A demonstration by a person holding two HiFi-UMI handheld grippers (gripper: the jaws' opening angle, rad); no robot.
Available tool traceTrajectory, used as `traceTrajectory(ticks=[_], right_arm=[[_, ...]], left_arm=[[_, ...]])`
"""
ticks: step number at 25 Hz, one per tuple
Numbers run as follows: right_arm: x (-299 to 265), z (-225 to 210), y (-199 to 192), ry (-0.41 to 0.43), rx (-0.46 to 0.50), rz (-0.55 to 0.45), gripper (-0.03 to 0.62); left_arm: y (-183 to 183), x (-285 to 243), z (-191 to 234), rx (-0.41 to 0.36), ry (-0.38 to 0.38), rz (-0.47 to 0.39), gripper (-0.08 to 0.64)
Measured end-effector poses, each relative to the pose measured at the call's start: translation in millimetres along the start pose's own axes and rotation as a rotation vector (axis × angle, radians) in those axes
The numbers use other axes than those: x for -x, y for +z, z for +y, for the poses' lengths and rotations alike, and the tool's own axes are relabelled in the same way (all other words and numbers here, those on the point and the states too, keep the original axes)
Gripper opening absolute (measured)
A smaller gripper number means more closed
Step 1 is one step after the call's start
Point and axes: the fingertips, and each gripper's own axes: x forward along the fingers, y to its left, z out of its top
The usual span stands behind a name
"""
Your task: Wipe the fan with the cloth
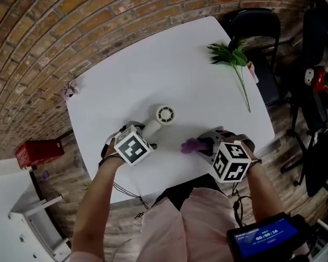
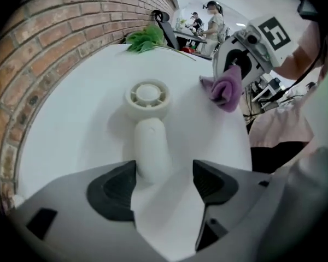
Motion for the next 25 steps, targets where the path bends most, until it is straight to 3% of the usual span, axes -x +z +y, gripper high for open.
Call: traceTrajectory(ticks=[5, 12, 16, 20, 23, 25], right_arm=[[30.2, 14.0, -28.4, -0.064, -0.100, 0.025, 0.081], [56.4, 20.4, -44.8, -0.144, -0.170, 0.047, 0.081], [66.0, 22.9, -54.8, -0.162, -0.204, 0.052, 0.083], [65.9, 19.3, -61.7, -0.168, -0.226, 0.053, 0.083], [60.3, 9.7, -53.7, -0.175, -0.226, 0.037, 0.084], [55.2, 2.4, -42.5, -0.176, -0.233, 0.014, 0.084]], left_arm=[[38.0, -4.8, -62.6, -0.008, -0.132, -0.124, 0.331], [120.4, -22.1, -93.5, -0.043, -0.183, -0.272, 0.341], [147.7, -20.2, -93.6, -0.043, -0.191, -0.322, 0.341], [150.4, 12.6, -94.0, -0.117, -0.132, -0.353, 0.341], [145.8, 50.8, -76.3, -0.175, -0.015, -0.389, 0.341], [136.4, 66.1, -55.6, -0.227, 0.063, -0.359, 0.344]])
